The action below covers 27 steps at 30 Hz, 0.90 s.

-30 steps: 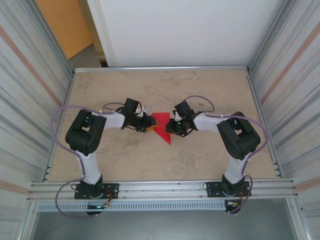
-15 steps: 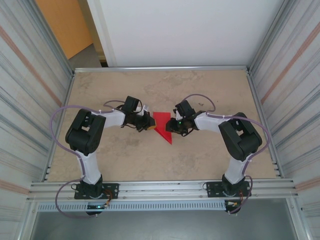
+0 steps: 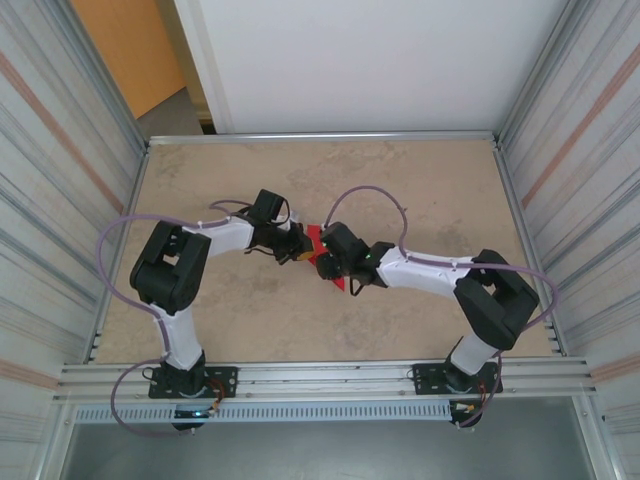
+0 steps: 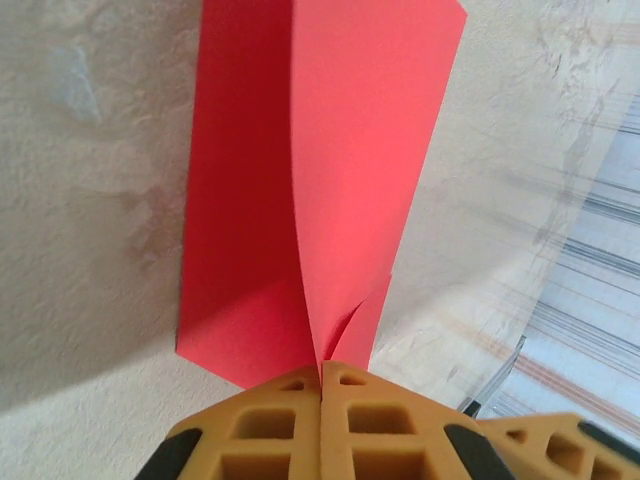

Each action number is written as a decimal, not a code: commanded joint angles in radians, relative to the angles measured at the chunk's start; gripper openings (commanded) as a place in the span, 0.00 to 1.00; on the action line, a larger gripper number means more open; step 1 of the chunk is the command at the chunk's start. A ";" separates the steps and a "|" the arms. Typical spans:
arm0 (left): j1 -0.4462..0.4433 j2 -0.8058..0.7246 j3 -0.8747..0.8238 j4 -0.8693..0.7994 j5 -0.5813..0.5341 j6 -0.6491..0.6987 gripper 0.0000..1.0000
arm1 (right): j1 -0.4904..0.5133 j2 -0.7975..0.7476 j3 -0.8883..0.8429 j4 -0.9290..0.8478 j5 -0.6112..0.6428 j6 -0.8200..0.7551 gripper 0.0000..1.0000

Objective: Fold a paper plane with a square sheet of paper (pick it up from the middle)
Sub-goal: Fourth fold the wing at the center of the table.

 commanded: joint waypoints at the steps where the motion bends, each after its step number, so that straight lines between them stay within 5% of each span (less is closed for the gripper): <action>1: -0.004 -0.043 0.012 -0.044 -0.023 -0.054 0.02 | 0.034 0.033 -0.007 0.020 0.139 -0.054 0.43; 27: -0.006 -0.053 0.000 -0.059 -0.024 -0.108 0.04 | 0.063 0.181 0.014 0.090 0.209 -0.076 0.37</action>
